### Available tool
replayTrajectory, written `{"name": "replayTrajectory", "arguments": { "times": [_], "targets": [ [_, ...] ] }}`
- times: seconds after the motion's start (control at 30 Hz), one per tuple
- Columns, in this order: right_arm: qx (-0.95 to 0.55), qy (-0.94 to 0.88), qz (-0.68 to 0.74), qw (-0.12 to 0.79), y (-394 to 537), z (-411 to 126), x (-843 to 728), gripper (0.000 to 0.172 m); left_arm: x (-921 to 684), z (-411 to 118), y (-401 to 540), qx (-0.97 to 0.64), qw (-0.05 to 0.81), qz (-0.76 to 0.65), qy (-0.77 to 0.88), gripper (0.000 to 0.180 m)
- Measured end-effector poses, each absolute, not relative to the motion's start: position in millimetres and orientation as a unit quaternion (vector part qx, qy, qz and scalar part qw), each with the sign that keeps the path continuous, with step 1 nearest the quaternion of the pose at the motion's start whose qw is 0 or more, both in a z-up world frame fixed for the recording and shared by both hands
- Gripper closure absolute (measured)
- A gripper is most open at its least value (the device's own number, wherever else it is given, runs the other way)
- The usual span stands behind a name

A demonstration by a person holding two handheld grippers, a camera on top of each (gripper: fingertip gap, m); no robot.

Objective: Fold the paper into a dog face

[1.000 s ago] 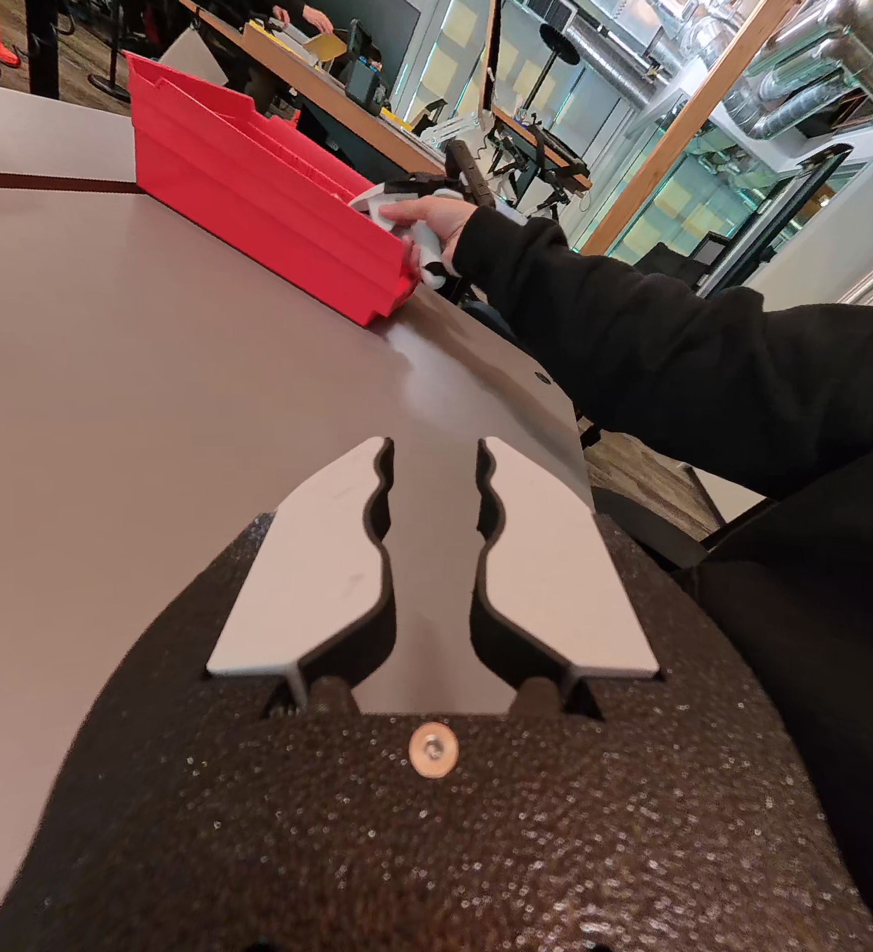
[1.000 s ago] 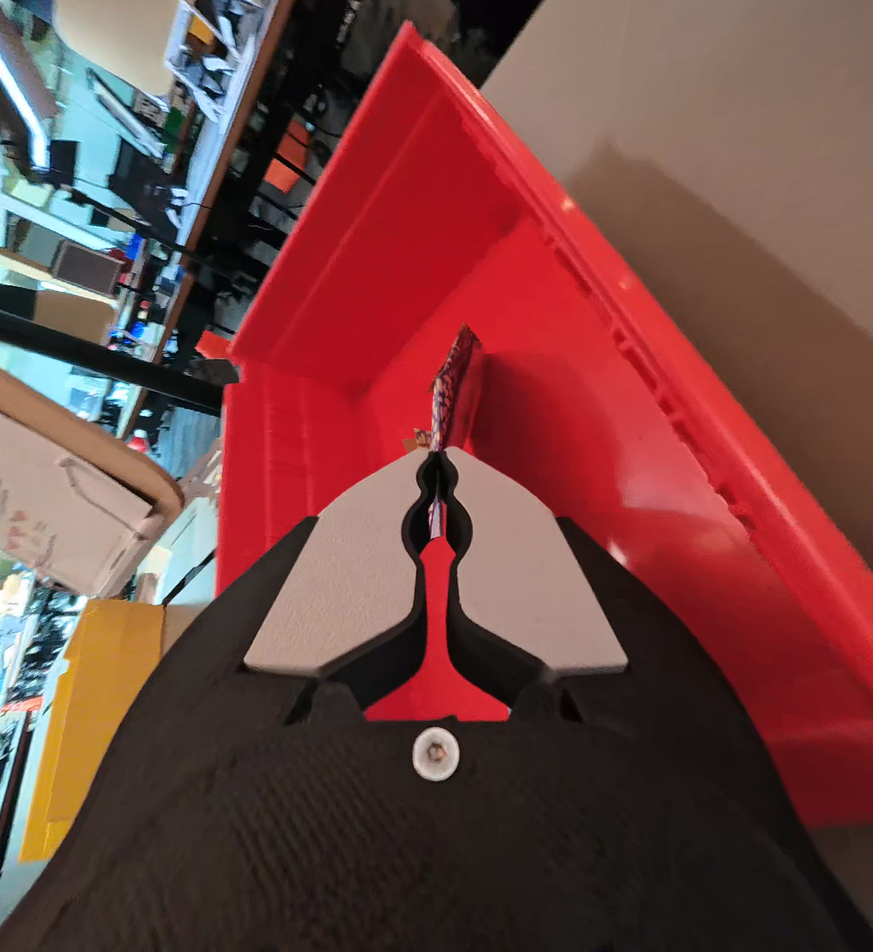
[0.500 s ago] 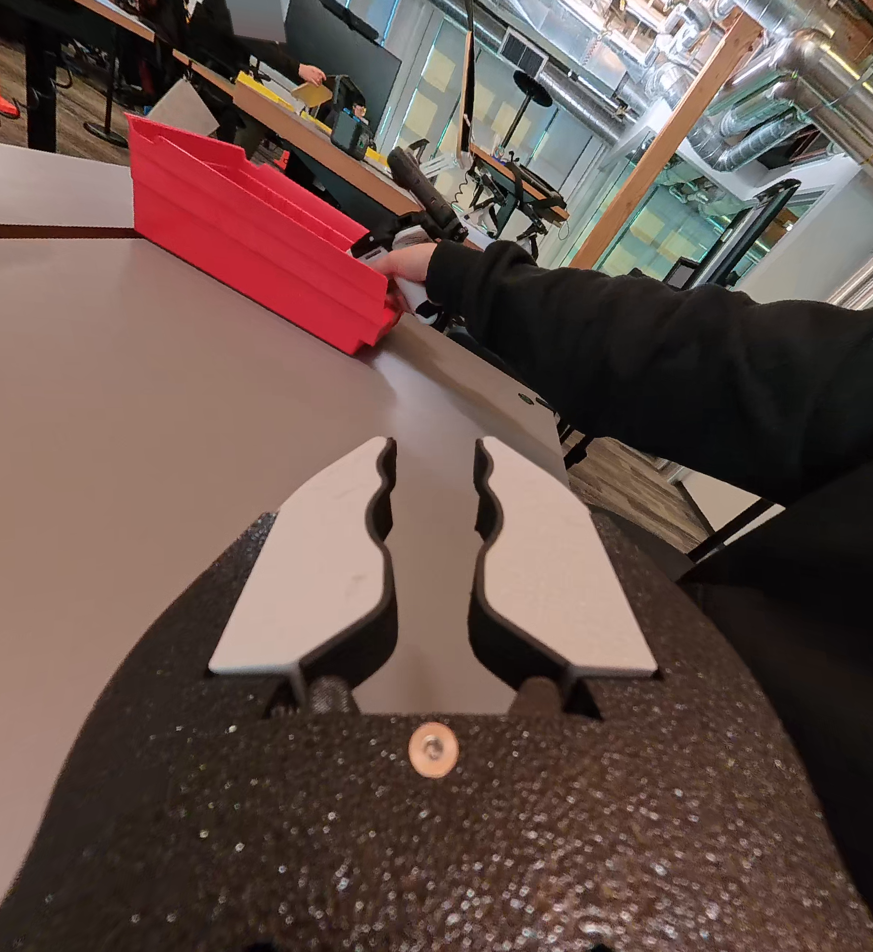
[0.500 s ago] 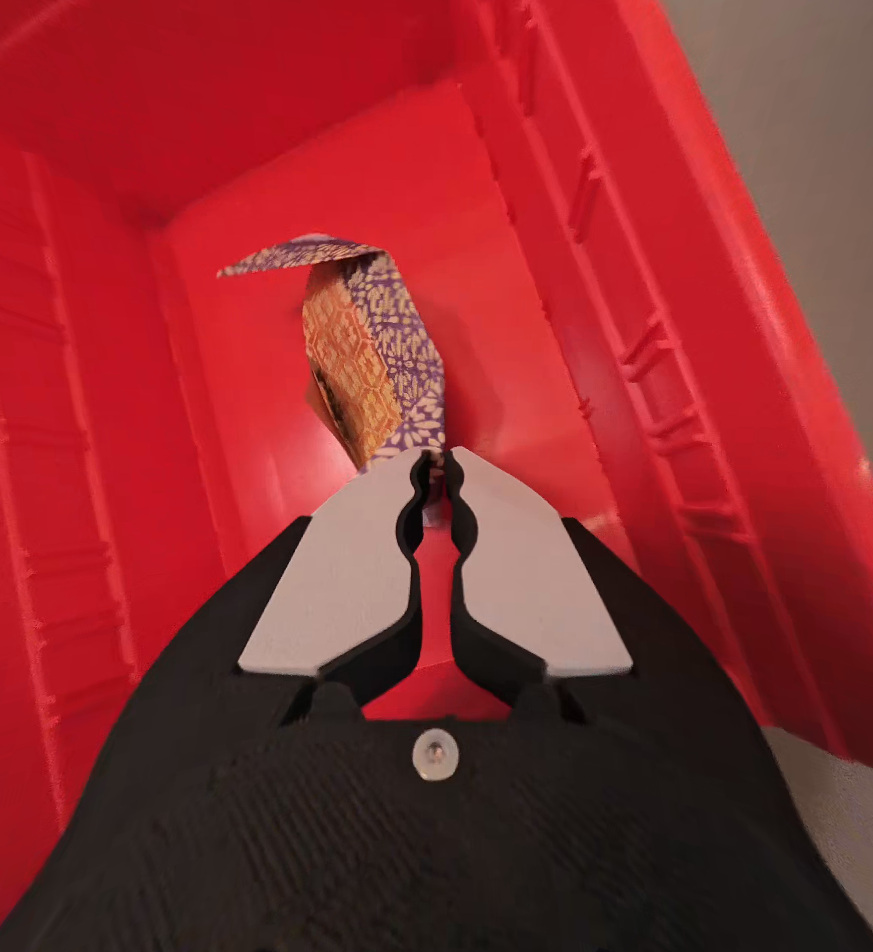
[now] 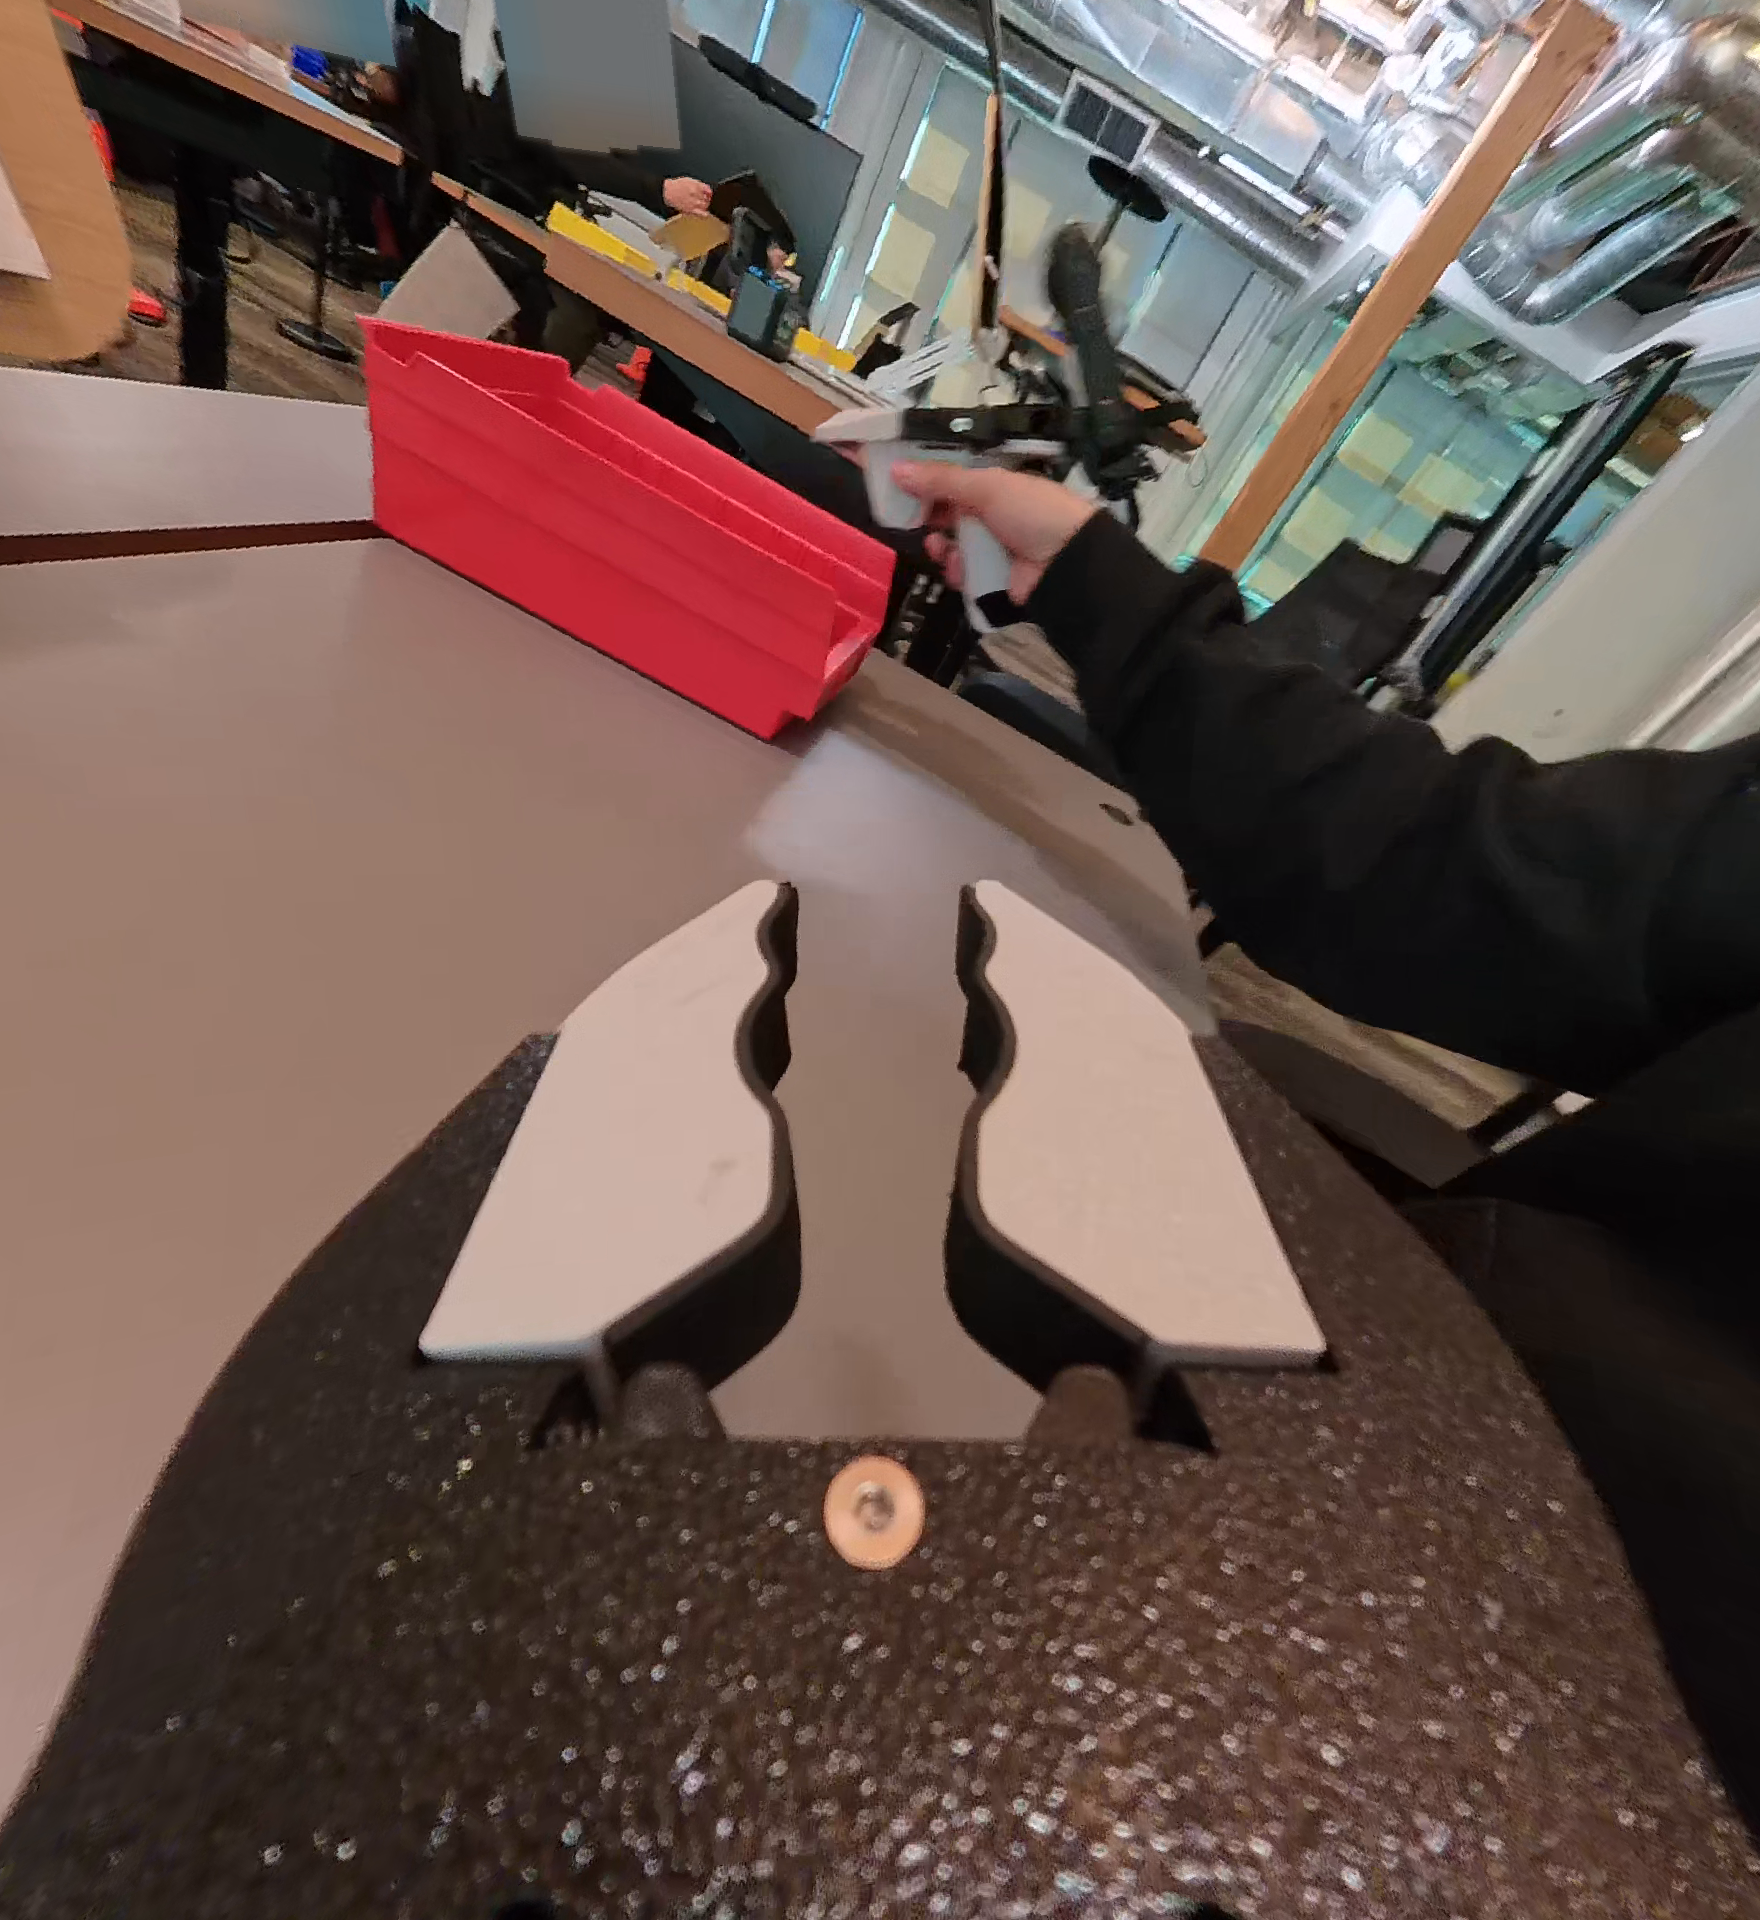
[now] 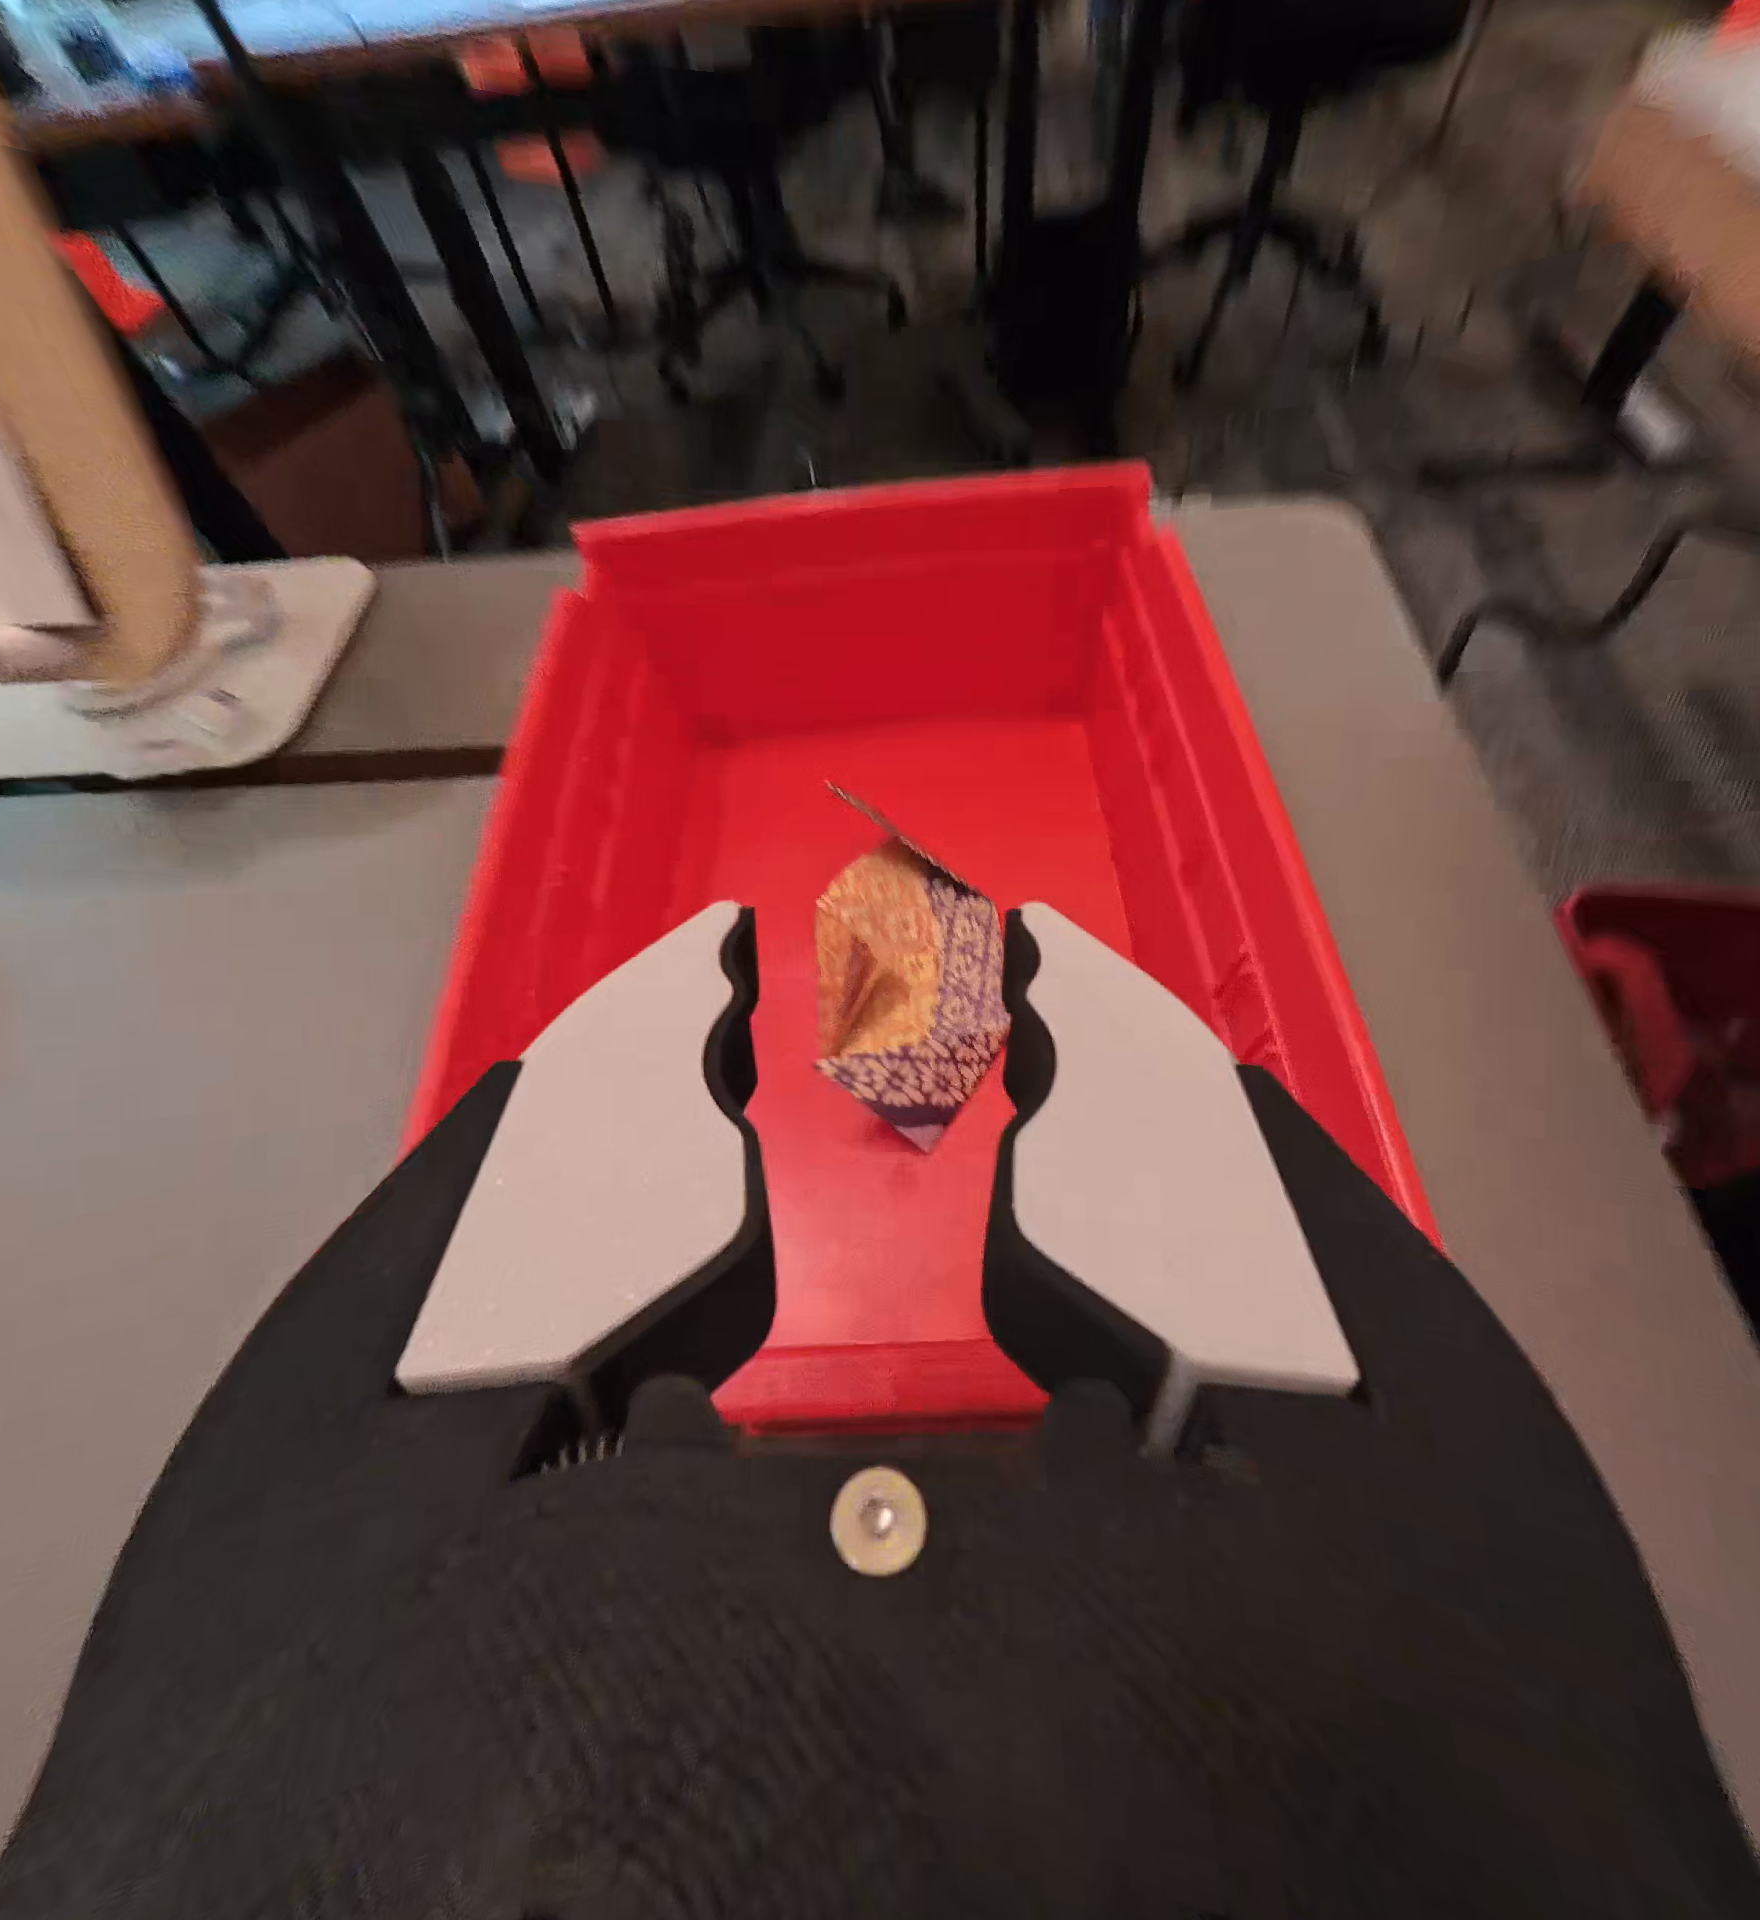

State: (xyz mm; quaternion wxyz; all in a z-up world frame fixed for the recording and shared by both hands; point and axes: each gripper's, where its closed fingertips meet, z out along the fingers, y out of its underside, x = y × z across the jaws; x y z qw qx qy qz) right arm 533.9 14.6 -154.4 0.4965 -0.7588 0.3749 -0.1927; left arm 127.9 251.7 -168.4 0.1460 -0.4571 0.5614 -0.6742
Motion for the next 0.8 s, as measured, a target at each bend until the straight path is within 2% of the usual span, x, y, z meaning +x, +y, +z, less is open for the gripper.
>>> {"name": "replayTrajectory", "arguments": {
  "times": [0.13,0.27,0.47,0.57,0.8],
  "targets": [
    [-0.719,0.233,-0.218,0.618,40.0,-104.3,445.7,0.120,133.3,-165.7,263.1,-0.470,0.218,-0.639,0.568,0.152],
    [-0.713,0.101,-0.155,0.676,97.5,-113.1,344.0,0.106,135.8,-156.0,269.3,-0.471,0.287,-0.605,0.574,0.147],
    [-0.729,0.000,-0.113,0.675,164.0,-141.8,277.5,0.092,118.4,-138.1,308.9,-0.504,0.421,-0.504,0.561,0.143],
    [-0.741,-0.007,-0.095,0.665,180.9,-146.9,270.2,0.093,90.4,-132.2,345.4,-0.538,0.468,-0.453,0.536,0.144],
    [-0.757,-0.075,-0.104,0.641,194.5,-152.6,253.7,0.095,27.7,-151.9,447.6,-0.608,0.480,-0.248,0.582,0.144]
  ]
}}
